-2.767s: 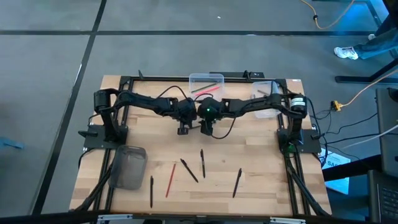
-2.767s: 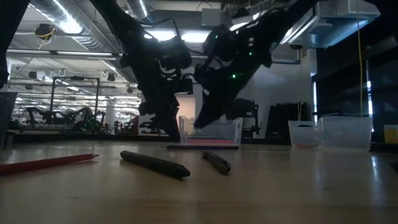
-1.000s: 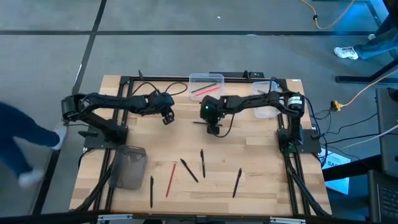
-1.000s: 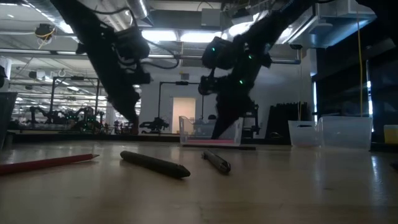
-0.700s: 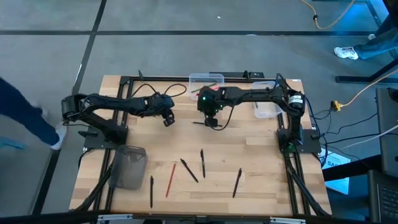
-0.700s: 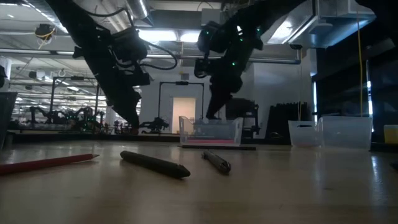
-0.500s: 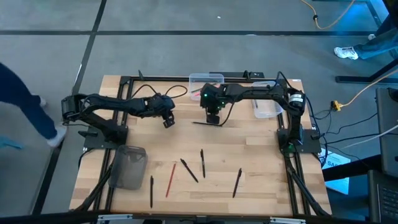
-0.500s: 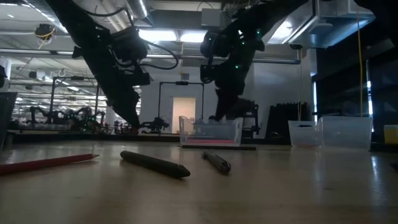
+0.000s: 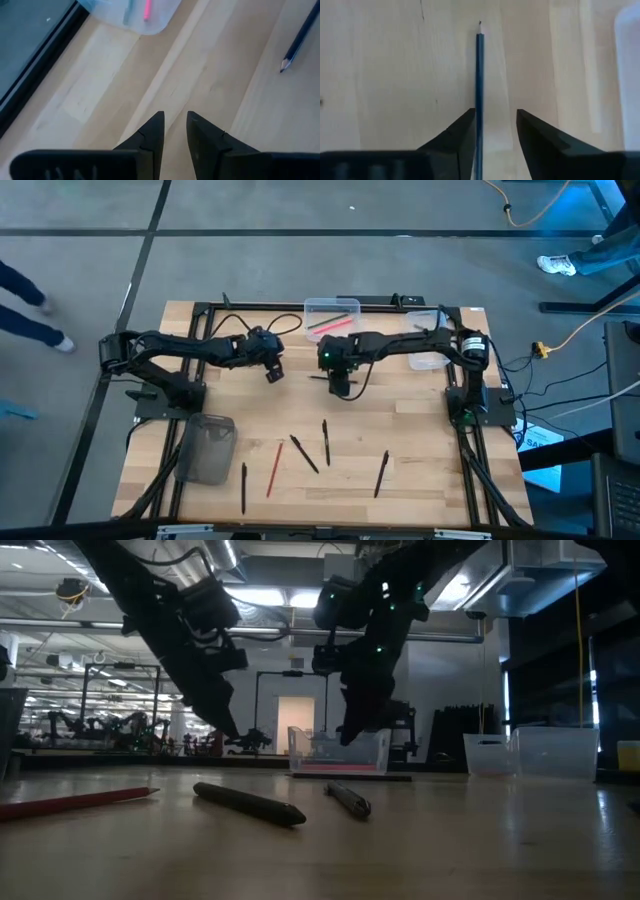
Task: Sort crayons/erasers/pens/pencils in bins
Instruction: Put the blue pencil into the left transparent bin
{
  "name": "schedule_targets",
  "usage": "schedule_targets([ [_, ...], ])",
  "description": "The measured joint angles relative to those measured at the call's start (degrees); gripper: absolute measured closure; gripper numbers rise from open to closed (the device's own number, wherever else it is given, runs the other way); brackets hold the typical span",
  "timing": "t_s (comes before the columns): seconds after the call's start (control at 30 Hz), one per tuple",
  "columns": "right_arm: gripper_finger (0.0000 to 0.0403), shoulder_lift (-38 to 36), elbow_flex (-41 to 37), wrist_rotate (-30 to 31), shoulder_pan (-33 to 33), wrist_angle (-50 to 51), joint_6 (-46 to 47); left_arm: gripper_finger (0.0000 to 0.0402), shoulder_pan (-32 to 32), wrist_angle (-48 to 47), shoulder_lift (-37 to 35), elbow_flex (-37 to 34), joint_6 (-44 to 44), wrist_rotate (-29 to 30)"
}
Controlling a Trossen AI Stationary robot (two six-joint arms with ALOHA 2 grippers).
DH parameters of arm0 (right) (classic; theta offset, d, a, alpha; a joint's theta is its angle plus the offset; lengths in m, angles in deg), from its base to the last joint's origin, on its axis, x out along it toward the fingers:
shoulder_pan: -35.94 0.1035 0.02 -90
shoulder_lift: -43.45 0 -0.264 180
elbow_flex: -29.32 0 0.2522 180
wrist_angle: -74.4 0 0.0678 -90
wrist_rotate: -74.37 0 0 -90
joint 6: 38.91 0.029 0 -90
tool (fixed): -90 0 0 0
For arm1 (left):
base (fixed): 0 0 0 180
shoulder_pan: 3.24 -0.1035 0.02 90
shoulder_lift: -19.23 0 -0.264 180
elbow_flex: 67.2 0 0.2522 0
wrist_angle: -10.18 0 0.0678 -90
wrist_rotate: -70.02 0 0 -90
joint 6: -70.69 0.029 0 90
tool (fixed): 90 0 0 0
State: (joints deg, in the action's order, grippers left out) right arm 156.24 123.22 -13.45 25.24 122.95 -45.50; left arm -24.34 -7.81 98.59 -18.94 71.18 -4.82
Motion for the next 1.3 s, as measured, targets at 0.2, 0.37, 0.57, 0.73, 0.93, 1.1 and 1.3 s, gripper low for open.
schedule_targets([
  [0.2,0.0258,3.1,-0.1,-0.9,0.0,0.0,-1.6,0.0328,0.0,1.5,0.0,0.0,0.1,0.2],
  [0.37,0.0258,4.8,0.0,-3.1,-0.2,0.5,-2.6,0.0328,0.0,1.4,0.0,0.0,0.1,0.2],
  [0.57,0.0274,8.0,2.2,-3.8,-0.7,4.3,-3.0,0.0328,-0.3,1.5,0.0,0.0,0.1,0.2],
  [0.73,0.0317,10.9,4.8,-4.2,-1.4,7.9,-2.9,0.0328,-1.1,1.8,0.0,0.0,1.0,0.2],
  [0.93,0.0371,11.8,6.8,-4.0,-1.5,10.0,-2.8,0.0328,-1.5,2.4,0.0,0.0,2.0,0.2],
  [1.1,0.0383,11.9,7.2,-3.9,-1.5,10.3,-2.7,0.0328,-2.4,2.5,0.0,0.0,2.7,0.3],
  [1.3,0.0368,10.9,8.1,-3.9,-1.5,10.8,-3.8,0.0328,-2.6,2.5,0.0,0.0,2.7,0.3],
])
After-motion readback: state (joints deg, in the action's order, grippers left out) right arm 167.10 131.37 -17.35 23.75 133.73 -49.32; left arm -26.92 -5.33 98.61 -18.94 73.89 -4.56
